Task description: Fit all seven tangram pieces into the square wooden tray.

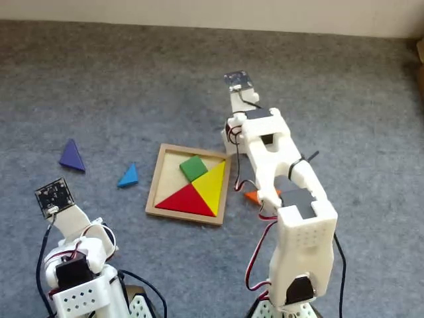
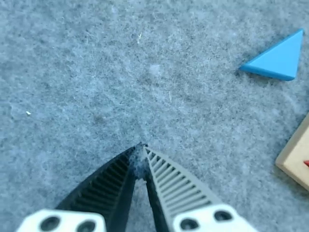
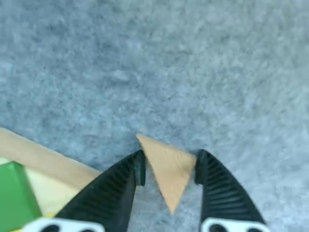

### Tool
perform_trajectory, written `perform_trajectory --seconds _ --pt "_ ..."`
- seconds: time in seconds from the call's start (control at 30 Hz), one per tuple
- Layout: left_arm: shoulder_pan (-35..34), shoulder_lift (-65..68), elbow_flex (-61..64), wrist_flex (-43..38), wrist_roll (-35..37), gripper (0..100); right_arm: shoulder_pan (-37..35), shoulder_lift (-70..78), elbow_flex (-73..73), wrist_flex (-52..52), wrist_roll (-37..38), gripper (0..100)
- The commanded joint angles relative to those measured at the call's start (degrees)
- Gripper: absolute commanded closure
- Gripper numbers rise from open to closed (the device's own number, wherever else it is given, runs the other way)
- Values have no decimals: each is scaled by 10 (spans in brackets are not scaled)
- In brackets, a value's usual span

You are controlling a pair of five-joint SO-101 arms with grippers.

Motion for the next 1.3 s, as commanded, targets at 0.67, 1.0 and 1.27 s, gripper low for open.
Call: perform_trajectory --seconds 0.67,1.0,1.27 --pt "-6 -24 11 2 4 994 -33 -175 -2 80 -20 954" --pt "-7 -24 11 2 4 994 -158 -240 91 75 -217 954" --pt "-7 -24 11 2 4 994 -210 -240 139 7 -453 954"
